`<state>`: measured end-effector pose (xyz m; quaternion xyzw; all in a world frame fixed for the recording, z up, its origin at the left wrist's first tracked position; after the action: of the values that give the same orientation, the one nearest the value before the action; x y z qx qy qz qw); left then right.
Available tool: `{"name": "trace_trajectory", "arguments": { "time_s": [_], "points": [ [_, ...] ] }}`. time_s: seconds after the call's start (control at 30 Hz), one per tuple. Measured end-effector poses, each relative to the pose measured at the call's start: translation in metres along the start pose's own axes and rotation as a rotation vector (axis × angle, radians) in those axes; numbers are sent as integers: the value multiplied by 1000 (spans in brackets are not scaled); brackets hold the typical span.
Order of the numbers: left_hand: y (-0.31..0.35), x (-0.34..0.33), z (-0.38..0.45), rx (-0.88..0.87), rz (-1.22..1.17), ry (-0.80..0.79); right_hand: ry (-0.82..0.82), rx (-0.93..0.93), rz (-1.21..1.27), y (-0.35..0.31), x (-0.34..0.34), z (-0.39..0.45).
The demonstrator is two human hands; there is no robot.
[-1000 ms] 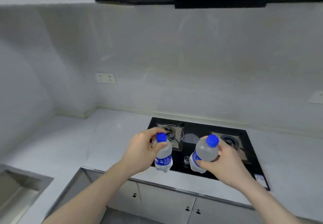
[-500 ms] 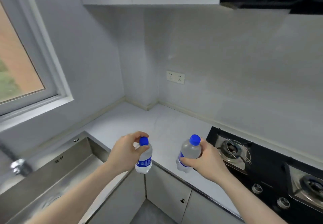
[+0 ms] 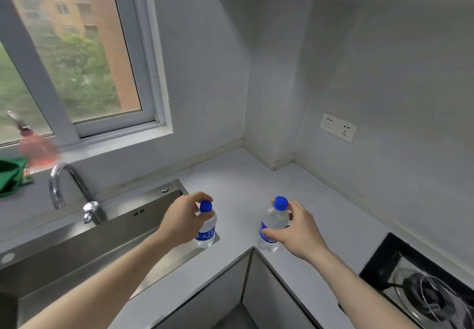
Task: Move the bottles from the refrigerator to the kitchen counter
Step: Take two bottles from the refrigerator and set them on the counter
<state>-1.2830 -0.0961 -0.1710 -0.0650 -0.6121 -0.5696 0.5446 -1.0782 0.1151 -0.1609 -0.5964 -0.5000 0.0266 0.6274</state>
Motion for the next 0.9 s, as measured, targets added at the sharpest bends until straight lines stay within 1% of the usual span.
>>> {"name": "trace_trajectory", "arguments": {
  "time_s": [0.23,0.43,0.7,0.9],
  "points": [
    [-39,-6,62,145,54,48,-59,36,-44,-7,-16,93],
    [-70,-17,98,196,136,52,-106,49,-81,-21,-36,154],
    [-130,-16,144,256,176,10,-197,29,-129,-55,-88,220],
    [-182,-10,189,280,199,-12,-192,10,-120,-75,-129,271]
  ]
}}
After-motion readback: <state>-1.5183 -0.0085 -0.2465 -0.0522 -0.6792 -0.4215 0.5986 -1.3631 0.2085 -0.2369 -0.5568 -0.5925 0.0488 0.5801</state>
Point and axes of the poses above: each hand's wrist, its own z-axis towards the middle knuckle, its own x-axis out of the back of the hand, y = z × x, the point moved 5 cm from there along z, towards the middle knuckle, and after that the axes turned 15 degrees about -x, right-handed, at the moved point
